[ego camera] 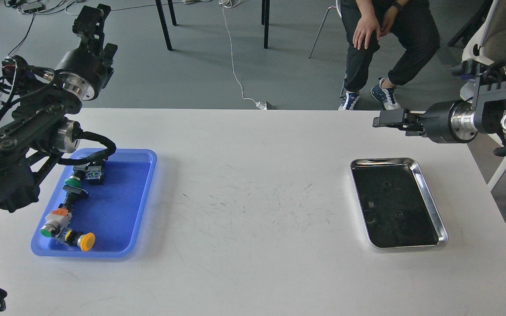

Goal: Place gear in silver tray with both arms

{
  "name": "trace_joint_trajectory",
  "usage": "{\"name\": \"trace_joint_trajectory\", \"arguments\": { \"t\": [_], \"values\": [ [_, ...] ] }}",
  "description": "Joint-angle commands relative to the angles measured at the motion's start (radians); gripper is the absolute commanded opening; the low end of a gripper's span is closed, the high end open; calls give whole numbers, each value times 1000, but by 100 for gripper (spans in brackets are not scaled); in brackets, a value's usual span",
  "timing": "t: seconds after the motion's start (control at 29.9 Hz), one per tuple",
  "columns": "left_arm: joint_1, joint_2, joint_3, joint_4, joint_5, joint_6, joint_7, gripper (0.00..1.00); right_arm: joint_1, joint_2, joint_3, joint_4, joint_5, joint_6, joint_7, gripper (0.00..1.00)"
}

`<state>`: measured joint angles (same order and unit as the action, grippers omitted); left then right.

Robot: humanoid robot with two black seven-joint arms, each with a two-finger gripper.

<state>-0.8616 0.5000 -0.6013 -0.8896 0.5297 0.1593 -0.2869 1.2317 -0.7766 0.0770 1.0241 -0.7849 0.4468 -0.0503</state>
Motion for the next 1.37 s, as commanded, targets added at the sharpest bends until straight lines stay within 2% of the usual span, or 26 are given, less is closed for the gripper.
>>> {"name": "trace_joint_trajectory", "arguments": {
  "t": [0.0,0.13,0.23,0.4,0.53,0.63,0.77,0.94,1.0,1.1,1.17,1.34],
  "values": [
    [1,-1,0,0,-8,-3,6,98,-40,78,174,-186,182,-63,21,98],
    [1,-8,-5,0,-13,-10,31,98,-113,183,364,-399,413,-97,84,97],
    [3,-11,-9,0,-31,-14,57,98,-185,224,489,-450,649,-92,90,97],
    [0,-49,-11,17,-144,-43,66,98,-372,226,642,-348,1007,-31,90,97],
    [4,-98,-31,32,-171,-43,91,98,-555,226,765,-146,1027,-13,96,98],
    [19,-101,-93,41,-204,-58,98,98,-652,224,854,-122,1029,13,93,98],
    [75,-83,-132,81,-275,-173,97,98,-718,200,909,-119,1036,42,92,98],
    [67,-87,-143,277,-284,-395,78,98,-736,186,952,-119,1038,42,93,98],
    [58,-94,-146,358,-283,-489,48,98,-733,194,958,-119,1036,42,96,99],
    [20,-112,-137,438,-281,-579,-7,98,-725,201,955,-124,1035,42,96,99],
    [12,-113,-135,451,-280,-601,-29,98,-725,212,958,-127,1033,42,96,99],
    [-10,-115,-129,452,-275,-595,-26,98,-725,221,963,-133,1033,42,98,99]
  ]
}}
